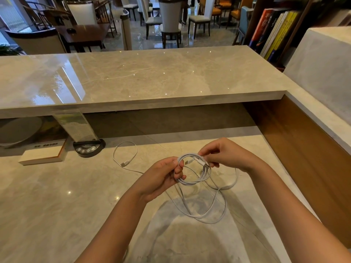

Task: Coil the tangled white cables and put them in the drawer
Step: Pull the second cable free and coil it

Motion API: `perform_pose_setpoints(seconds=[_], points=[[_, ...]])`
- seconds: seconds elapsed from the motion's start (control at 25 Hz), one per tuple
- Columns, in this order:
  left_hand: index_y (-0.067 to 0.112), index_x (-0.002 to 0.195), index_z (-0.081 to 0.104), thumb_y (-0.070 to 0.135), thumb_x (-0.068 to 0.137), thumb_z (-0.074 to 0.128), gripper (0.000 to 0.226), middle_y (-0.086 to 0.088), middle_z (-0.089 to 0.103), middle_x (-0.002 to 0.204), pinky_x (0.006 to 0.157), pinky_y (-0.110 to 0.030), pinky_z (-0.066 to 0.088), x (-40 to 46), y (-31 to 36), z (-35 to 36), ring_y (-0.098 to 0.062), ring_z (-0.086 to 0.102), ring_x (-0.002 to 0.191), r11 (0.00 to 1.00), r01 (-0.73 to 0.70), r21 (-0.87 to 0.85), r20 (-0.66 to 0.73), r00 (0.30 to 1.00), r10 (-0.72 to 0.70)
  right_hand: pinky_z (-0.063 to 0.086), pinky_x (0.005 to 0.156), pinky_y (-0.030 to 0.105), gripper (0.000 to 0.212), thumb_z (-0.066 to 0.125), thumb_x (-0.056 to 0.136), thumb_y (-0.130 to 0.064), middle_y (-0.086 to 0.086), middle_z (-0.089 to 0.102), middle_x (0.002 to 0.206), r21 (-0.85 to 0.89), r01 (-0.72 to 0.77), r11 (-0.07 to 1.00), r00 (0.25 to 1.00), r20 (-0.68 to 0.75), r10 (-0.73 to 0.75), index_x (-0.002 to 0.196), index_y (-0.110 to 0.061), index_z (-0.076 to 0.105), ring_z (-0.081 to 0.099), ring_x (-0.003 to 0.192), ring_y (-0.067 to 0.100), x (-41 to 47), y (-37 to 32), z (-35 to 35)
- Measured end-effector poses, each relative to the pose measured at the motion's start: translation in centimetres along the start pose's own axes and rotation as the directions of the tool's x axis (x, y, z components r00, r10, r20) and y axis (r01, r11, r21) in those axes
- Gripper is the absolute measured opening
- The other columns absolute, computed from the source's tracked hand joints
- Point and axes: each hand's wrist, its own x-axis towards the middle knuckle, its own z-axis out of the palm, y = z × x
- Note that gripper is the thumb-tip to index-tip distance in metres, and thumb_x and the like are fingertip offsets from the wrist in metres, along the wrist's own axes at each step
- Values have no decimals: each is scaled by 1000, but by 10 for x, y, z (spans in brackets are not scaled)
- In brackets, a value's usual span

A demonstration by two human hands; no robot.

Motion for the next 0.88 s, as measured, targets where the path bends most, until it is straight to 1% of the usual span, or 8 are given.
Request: perform_pose_setpoints(seconds=[0.16, 0.24, 0.4, 0.44, 0.56, 0.64, 0.76, 0.88], points=[[6, 79, 53, 8, 98, 35, 26, 0, 45, 61, 70, -24, 54, 0, -3, -1, -8, 43, 54, 999, 26, -37, -56, 998, -28, 48, 56, 23, 24, 48, 86, 1, 6, 65, 75, 89, 53, 995, 999, -14, -52, 94, -15, 64, 54, 60, 11, 5, -7, 6], [6, 78, 55, 8, 98, 36, 28, -1, 47, 61, 73, -25, 55, 1, -2, -1, -8, 46, 53, 999, 28, -31, -97, 995, -31, 49, 62, 29, 27, 53, 82, -4, 9, 64, 84, 122, 56, 991, 998, 8, -57, 102, -22, 53, 54, 65, 14, 7, -10, 8], [5, 82, 60, 10, 98, 40, 26, -3, 51, 62, 80, -30, 55, 1, 0, 3, -9, 52, 56, 996, 62, 65, -139, 989, -53, 52, 61, 28, 38, 70, 77, -25, -2, 61, 94, -308, 128, 943, 992, 32, -124, 106, -32, 46, 57, 66, 12, 3, -22, 16], [5, 82, 60, 10, 98, 41, 25, -3, 52, 63, 80, -30, 56, 1, 1, 5, -9, 53, 56, 993, 72, 98, -142, 988, -58, 51, 62, 28, 32, 68, 80, -29, -3, 62, 94, -455, 146, 879, 988, 17, -155, 106, -30, 49, 57, 67, 11, 2, -25, 18], [5, 82, 60, 9, 98, 40, 26, -4, 51, 64, 81, -31, 57, 0, 0, 11, -9, 53, 56, 985, 86, 147, -166, 984, -61, 49, 66, 32, 17, 52, 91, -35, -2, 67, 93, -808, 198, 556, 949, 17, -314, 101, -25, 62, 59, 79, 17, 4, -30, 21], [5, 82, 60, 9, 98, 39, 26, -4, 51, 64, 82, -33, 56, 0, 2, 12, -9, 53, 56, 986, 81, 149, -177, 983, -54, 47, 64, 32, 22, 49, 93, -34, -2, 65, 96, -831, 261, 491, 905, 35, -423, 103, -25, 66, 59, 86, 19, 5, -25, 24], [6, 84, 61, 8, 98, 39, 26, -3, 51, 63, 80, -32, 57, -1, 5, 15, -9, 52, 57, 988, 71, 136, -189, 981, -45, 43, 51, 30, 12, 66, 83, -25, 5, 61, 97, -811, 349, 470, 804, 1, -595, 93, -21, 72, 58, 81, 23, 1, -19, 26], [3, 86, 62, 9, 97, 40, 25, -4, 51, 64, 75, -29, 58, -2, 3, 22, -10, 52, 56, 981, 85, 175, -206, 977, -48, 36, 59, 30, 9, 68, 81, -28, 5, 60, 98, -817, 351, 457, 786, -8, -618, 87, -23, 74, 55, 86, 22, 0, -18, 30]])
